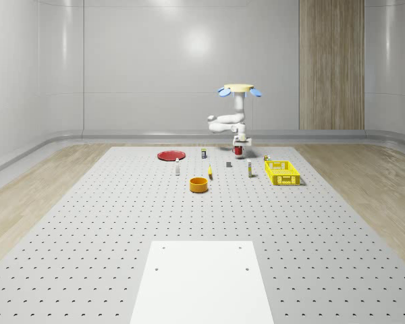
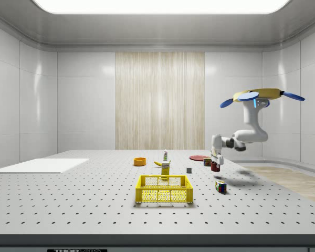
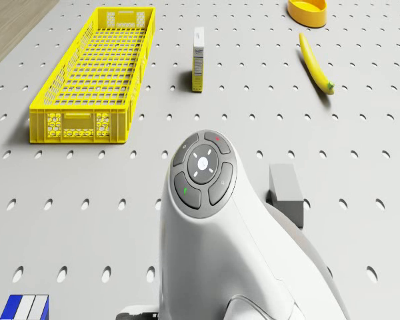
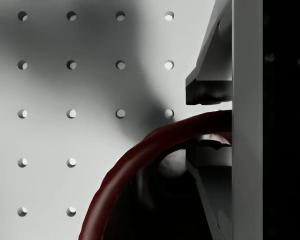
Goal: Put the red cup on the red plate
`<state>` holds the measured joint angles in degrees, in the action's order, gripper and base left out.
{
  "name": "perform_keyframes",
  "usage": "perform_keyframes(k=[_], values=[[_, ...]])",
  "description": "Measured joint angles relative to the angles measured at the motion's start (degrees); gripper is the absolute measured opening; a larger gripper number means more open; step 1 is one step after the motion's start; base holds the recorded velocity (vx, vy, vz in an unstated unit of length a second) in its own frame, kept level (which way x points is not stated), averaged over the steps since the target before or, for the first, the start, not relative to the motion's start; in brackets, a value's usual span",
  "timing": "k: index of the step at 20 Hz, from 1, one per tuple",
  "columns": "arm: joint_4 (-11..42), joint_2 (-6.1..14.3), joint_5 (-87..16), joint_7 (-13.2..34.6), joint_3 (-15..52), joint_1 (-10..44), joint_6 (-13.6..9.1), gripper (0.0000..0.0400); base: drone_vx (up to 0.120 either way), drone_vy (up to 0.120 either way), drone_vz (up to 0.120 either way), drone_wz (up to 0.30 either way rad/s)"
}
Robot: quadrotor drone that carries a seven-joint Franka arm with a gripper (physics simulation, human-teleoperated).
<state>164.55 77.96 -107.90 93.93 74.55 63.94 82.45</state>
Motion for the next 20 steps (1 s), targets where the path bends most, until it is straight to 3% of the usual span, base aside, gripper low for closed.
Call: perform_keyframes(k=[20], values=[[0.1, 2.9, 2.8, 0.9, 2.2, 0.9, 2.2, 0.0100, 0.112, -0.120, 0.120, 0.000]])
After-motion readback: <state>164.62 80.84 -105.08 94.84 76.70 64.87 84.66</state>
